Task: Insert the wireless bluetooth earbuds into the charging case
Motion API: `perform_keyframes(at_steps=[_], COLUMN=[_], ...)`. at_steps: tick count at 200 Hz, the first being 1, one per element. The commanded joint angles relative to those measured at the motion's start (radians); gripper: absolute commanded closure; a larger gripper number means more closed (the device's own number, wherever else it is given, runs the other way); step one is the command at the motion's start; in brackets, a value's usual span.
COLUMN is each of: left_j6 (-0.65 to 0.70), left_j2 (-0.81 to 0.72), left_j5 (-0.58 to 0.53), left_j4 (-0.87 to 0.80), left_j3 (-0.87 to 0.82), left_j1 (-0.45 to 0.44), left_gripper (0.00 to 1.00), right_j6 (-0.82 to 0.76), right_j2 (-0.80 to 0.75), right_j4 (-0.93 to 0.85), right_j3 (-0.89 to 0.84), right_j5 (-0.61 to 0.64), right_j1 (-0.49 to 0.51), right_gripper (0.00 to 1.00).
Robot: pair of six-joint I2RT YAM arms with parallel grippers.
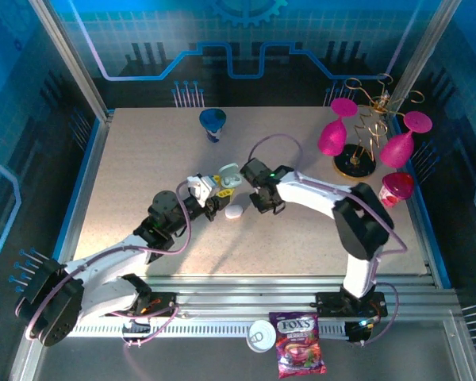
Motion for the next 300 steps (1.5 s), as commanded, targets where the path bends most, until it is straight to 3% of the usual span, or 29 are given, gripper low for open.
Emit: perform_keyframes(at_steps=[1, 58, 116, 179, 300], left_j6=[-0.037, -0.05, -0.057, -0.097, -0.096], left_j2=[0.009, 0.033, 0.071, 0.071, 0.056], left_j5=[0.014, 0.101, 0.142, 0.234, 0.189], left_j4=[0.061, 0.061, 0.111, 0.115, 0.127], left_j3=[-0.004, 0.006, 0.009, 0.021, 0.031], left_j1=[0.012, 0.017, 0.017, 0.017, 0.017], left_gripper=[0.69, 0.69, 0.69, 0.69, 0.69], right_j6=[0.046, 0.099, 0.226, 0.209, 0.146], right_j2=[-0.132, -0.347, -0.427, -0.397, -0.368], right_j4=[0.067, 0.232, 0.549, 0.575, 0.465], right_j3=[-0.051, -0.106, -0.17, -0.188, -0.177], right_j5=[-0.262, -0.766, -1.091, -1.104, -1.044], right_j1=[-0.091, -0.188, -0.19, -0.189, -0.193], right_gripper=[0.8, 0.8, 0.8, 0.8, 0.8])
